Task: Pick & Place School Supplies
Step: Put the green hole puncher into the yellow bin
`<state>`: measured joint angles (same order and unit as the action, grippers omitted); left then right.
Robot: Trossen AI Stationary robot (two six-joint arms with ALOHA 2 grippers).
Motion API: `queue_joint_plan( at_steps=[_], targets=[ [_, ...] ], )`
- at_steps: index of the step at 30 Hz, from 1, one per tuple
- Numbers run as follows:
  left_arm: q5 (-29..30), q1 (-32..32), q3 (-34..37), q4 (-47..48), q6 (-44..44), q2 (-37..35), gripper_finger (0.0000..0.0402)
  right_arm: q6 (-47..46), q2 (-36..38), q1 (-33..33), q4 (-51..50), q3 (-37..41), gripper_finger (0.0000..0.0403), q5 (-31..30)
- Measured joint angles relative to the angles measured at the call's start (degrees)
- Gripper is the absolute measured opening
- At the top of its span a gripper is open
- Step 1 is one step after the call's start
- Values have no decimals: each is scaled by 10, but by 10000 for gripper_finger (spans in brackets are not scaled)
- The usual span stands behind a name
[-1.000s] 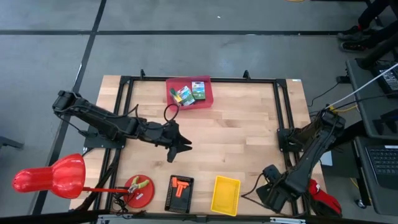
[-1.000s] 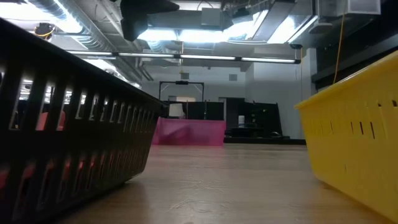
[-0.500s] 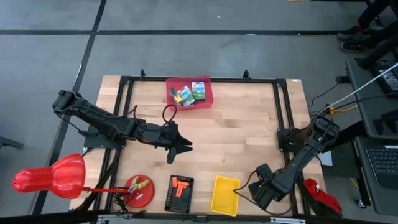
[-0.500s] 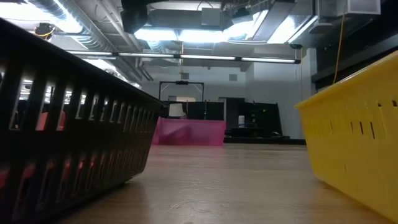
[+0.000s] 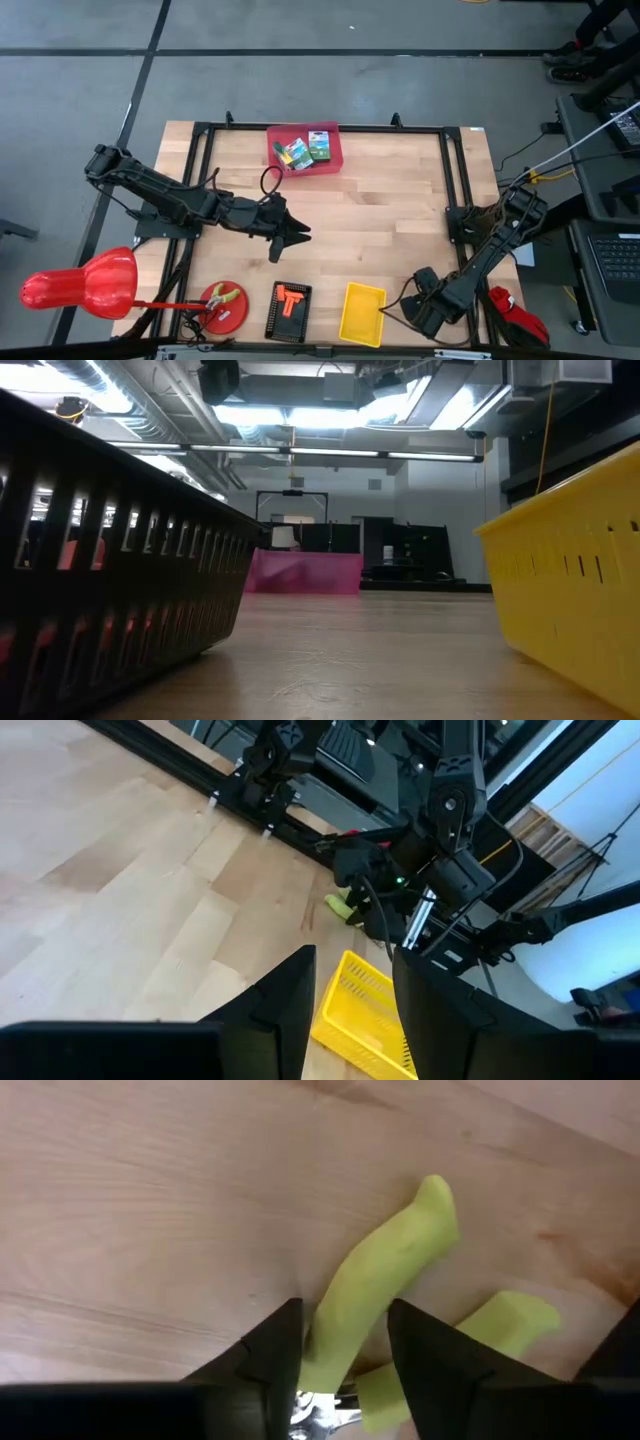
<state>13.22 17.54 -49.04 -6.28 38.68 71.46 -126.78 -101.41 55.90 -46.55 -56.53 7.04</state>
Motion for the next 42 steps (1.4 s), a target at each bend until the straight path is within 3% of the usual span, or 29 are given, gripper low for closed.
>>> queue_joint_plan(
  at_steps=[7,16,23,27,34,42],
  targets=[
    [8,0,0,0,6,0,132,9,0,-3,2,0,43,-16],
    [22,0,0,0,11,0,132,12,40,-8,-60,-17,43,-46],
    [33,0,0,0,11,0,132,28,100,-27,-112,-126,43,-147],
    [38,0,0,0,8,0,132,54,101,-58,-112,-187,43,-164],
    [47,9,0,0,-1,0,132,111,67,-126,-47,-222,43,-168],
    [74,31,0,1,-15,0,132,139,-2,-148,38,-223,43,-112]
  ],
)
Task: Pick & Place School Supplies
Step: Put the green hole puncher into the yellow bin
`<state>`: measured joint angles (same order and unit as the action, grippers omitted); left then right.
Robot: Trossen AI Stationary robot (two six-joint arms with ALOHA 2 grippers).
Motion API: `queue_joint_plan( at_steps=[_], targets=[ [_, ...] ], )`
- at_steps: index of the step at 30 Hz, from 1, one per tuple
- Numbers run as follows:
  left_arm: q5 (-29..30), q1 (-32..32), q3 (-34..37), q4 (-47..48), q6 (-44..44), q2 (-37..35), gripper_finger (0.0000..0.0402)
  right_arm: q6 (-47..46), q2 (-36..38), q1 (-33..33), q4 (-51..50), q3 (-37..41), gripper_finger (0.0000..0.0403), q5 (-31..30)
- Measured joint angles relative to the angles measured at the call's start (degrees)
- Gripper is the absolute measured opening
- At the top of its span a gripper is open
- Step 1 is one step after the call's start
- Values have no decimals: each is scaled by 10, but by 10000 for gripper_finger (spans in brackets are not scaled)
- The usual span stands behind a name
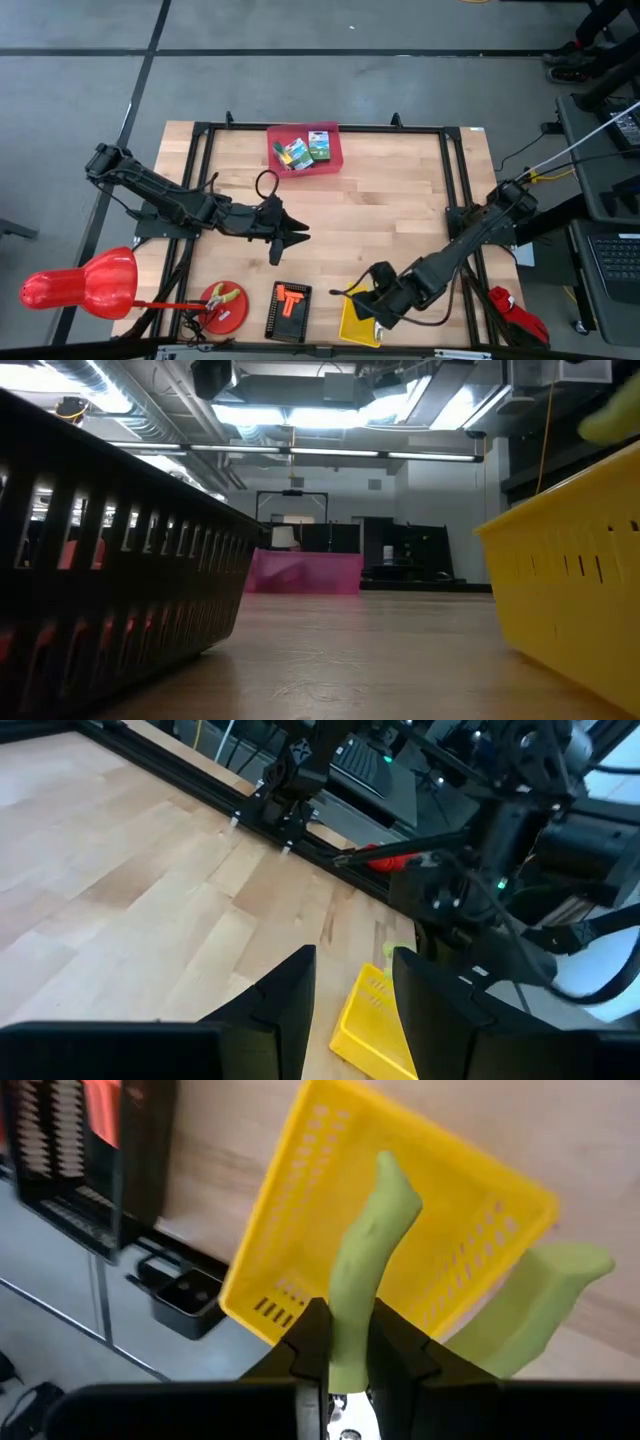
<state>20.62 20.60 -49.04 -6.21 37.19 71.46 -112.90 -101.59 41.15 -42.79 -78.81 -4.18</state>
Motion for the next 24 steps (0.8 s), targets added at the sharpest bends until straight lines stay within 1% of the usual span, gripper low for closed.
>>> queue_joint_plan(
  at_steps=[8,14,15,17,21,24],
  targets=[
    [3,8,0,4,-5,0,132,11,-54,-10,69,0,43,6],
    [-4,11,0,4,0,0,132,25,-64,-16,68,0,43,-5],
    [-4,13,0,4,1,0,132,27,-64,-16,68,0,49,-9],
    [-3,16,0,4,4,0,132,30,-64,-14,68,0,79,-15],
    [6,24,0,4,5,0,132,31,-64,-11,68,0,155,-16],
    [14,26,0,4,5,0,132,35,-64,-9,68,0,192,-22]
  ],
)
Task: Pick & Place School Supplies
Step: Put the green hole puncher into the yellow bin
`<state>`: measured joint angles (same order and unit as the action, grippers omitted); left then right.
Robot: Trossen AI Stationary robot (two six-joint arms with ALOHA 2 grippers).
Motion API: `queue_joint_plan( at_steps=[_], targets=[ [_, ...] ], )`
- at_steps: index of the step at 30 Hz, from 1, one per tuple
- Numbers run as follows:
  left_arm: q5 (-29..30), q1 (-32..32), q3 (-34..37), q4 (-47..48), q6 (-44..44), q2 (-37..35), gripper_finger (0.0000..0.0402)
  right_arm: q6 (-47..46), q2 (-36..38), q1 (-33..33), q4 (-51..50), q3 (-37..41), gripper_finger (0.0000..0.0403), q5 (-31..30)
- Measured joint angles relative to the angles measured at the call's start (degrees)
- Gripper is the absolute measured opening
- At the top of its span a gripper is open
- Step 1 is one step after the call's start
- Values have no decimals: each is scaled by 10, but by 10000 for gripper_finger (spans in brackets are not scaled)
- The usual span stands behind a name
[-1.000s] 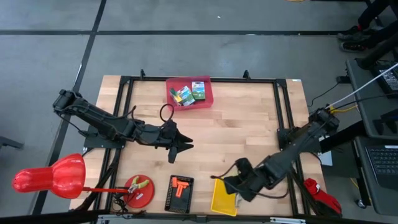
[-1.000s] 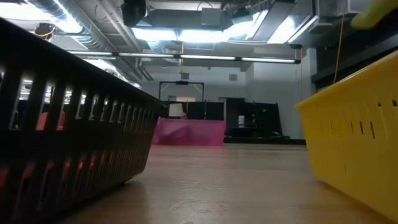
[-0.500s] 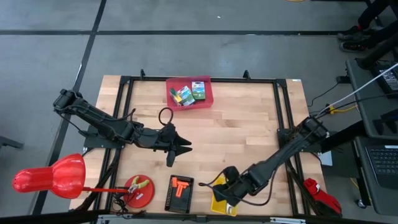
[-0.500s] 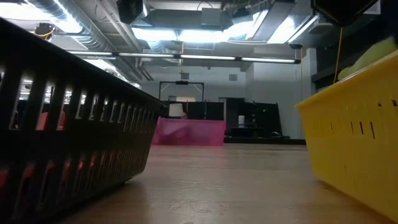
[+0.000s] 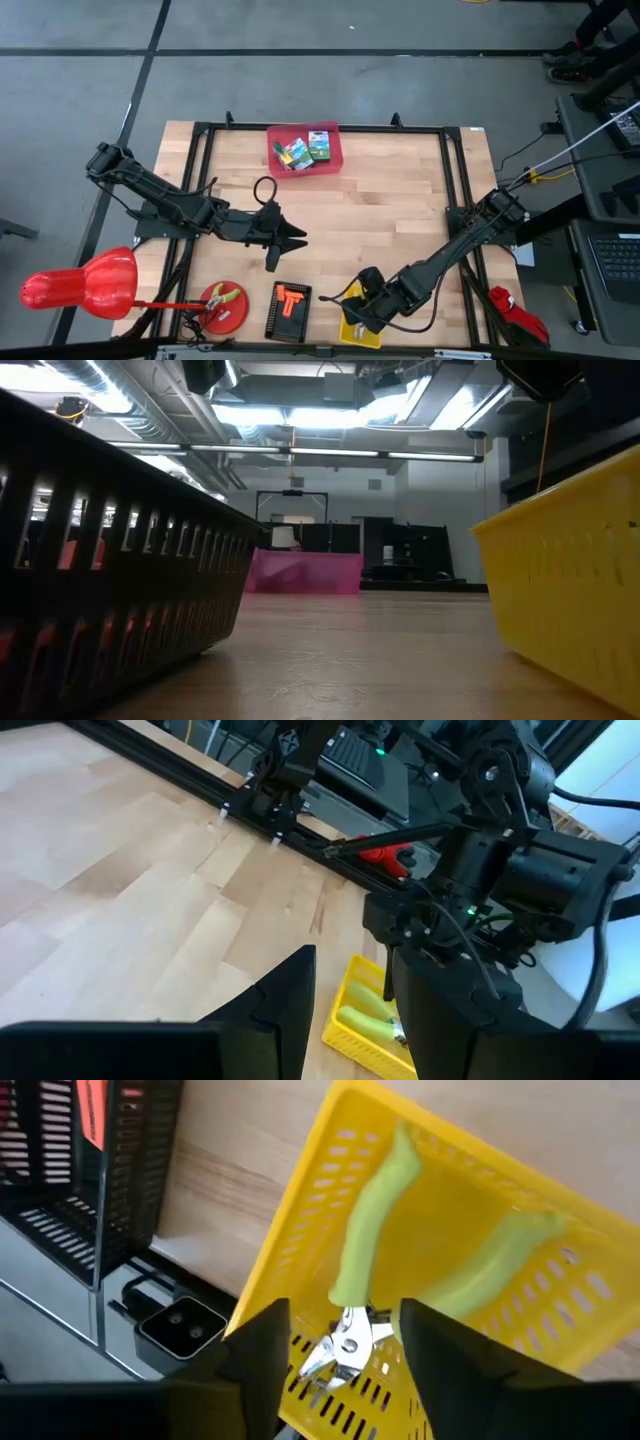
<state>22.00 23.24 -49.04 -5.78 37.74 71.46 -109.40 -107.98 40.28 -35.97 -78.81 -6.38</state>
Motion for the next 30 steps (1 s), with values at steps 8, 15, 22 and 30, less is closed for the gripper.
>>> queue_joint_plan(
  at_steps=[8,15,22,30],
  targets=[
    [37,0,0,63,28,-6,132,6,2,11,-36,-40,217,-78],
    [-19,0,0,242,97,-50,132,19,2,21,-220,-148,218,-182],
    [-233,0,-46,467,126,-49,132,25,3,22,-398,-231,219,-198],
    [-364,-10,-194,805,80,49,132,42,9,22,-472,-262,219,-204]
  ],
)
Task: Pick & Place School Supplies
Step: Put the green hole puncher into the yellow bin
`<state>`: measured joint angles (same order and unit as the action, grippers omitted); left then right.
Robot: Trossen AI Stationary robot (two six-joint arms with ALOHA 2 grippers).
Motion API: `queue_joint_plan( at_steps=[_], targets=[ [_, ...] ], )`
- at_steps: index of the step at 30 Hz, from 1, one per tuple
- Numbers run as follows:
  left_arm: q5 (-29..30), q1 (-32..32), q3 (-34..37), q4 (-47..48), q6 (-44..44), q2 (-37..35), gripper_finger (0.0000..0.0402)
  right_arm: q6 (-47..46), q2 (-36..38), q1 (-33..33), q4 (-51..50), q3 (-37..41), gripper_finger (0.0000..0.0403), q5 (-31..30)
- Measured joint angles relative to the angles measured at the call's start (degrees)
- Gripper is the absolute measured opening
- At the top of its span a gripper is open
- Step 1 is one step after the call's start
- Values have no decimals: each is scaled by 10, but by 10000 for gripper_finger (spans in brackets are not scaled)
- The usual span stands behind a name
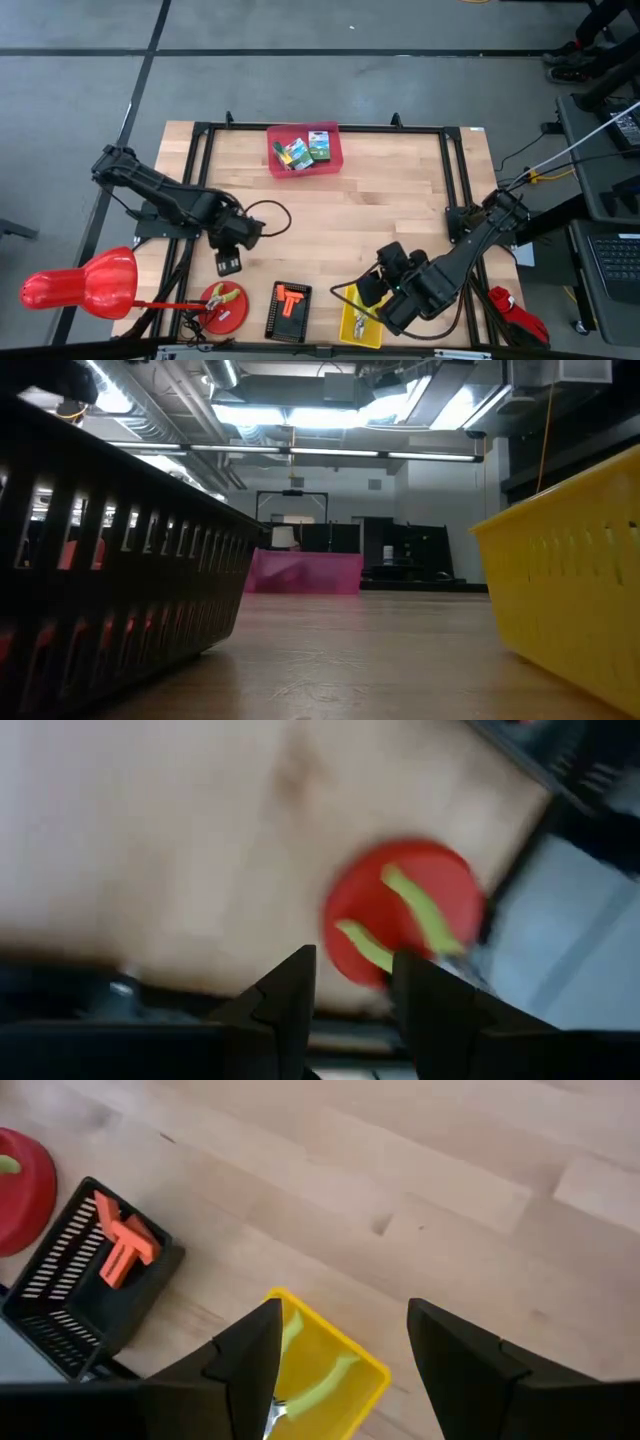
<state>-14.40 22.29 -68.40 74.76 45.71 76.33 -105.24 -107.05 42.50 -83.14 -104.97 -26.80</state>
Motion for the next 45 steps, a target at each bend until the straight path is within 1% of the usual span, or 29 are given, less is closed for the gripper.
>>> queue_joint_plan(
  at_steps=[4,7,11,14,19,22,25,27,30,32,38,45],
  targets=[
    [-100,-19,-48,45,-35,50,132,-9,25,9,-28,0,219,-17],
    [-152,-29,-69,85,-55,86,136,-23,45,23,-55,-1,219,-23],
    [-208,-53,-70,128,-56,125,146,-36,66,51,-69,1,219,-27],
    [-220,-67,-70,140,-56,153,151,-36,73,75,-69,5,219,-32],
    [-248,-79,-70,134,-51,207,151,-30,73,107,-69,6,219,-33],
    [-267,-71,-70,122,-42,235,149,-36,73,130,-69,6,219,-37],
    [-290,-58,-70,89,-11,254,150,-38,73,152,-69,6,219,-37],
    [-311,-47,-69,60,16,260,152,-38,73,166,-69,6,219,-37],
    [-322,-30,-69,22,68,260,154,-37,73,183,-69,6,219,-37],
    [-324,-20,-69,17,92,260,154,-31,75,190,-69,6,219,-38],
    [-346,5,-69,15,131,260,151,-18,75,200,-69,6,219,-60],
    [-351,-1,-69,3,143,260,153,-3,75,200,-69,6,219,-75]
  ],
)
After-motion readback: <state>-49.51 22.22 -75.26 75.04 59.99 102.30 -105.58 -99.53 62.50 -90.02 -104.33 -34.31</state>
